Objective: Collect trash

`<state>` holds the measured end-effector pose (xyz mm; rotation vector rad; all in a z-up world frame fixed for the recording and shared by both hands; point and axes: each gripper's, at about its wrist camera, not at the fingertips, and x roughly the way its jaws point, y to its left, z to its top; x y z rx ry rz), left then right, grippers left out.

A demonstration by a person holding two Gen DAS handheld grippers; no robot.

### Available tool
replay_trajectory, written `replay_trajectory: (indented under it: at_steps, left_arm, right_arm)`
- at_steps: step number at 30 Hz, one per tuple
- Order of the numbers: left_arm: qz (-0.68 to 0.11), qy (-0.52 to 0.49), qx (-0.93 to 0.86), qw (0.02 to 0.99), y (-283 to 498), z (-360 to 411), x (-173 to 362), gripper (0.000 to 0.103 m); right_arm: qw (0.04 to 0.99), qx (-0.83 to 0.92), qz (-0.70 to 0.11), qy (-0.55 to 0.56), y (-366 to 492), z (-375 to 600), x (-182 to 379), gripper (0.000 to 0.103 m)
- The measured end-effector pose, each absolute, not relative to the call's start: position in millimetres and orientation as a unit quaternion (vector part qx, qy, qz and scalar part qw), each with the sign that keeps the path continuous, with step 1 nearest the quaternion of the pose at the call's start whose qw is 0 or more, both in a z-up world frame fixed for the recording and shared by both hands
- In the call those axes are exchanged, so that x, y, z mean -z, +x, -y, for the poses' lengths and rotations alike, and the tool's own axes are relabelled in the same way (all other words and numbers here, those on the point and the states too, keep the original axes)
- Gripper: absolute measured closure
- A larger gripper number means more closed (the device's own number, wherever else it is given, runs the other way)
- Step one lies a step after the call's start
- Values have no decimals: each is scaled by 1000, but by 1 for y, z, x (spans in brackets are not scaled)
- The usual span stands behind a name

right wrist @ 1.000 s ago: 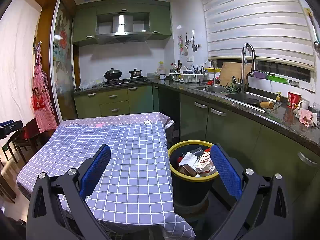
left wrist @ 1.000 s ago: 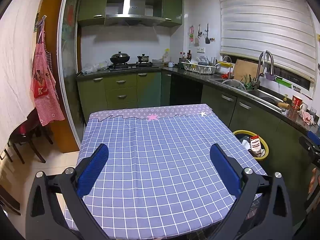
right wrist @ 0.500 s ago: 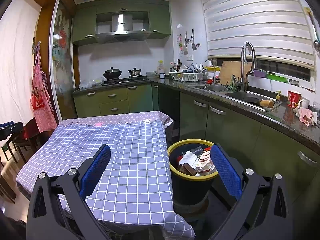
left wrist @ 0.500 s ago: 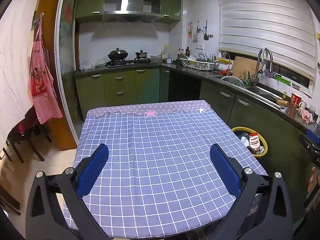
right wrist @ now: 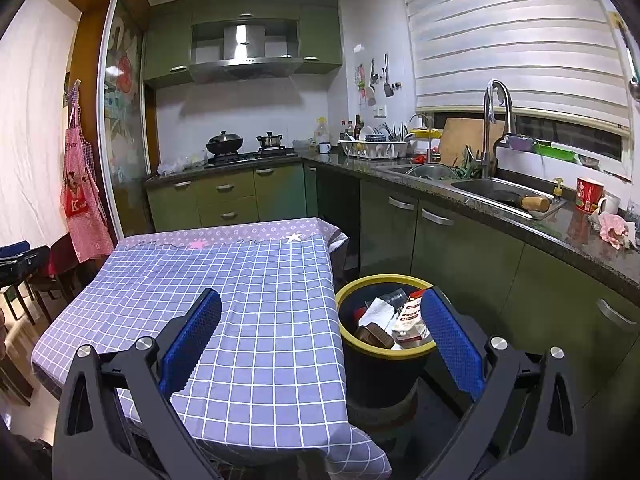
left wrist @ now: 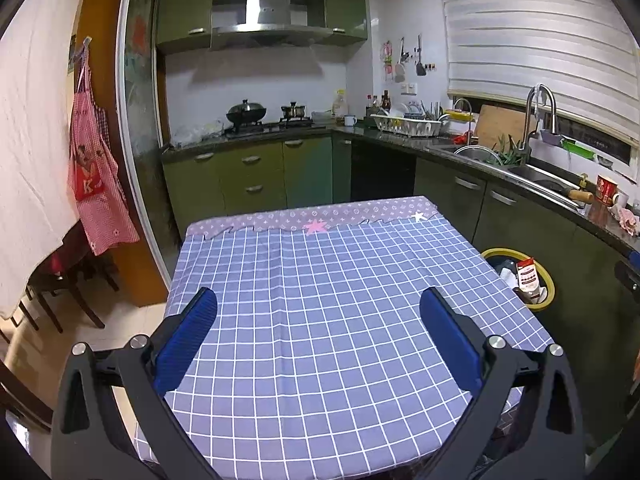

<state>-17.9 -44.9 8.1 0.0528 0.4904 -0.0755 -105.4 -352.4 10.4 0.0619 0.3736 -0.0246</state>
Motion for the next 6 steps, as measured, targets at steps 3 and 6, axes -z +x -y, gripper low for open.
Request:
replay_trajectory:
  at_steps: [3,6]
  left_arm:
    - [-258,11,40,965,-8,38,-2,6]
    - [-274,4,36,961,12,30,6,6]
  right_arm:
    - [981,12,-190,32,-102,354,-7,5]
    - [979,4,-201,35,-90,353,-2,5]
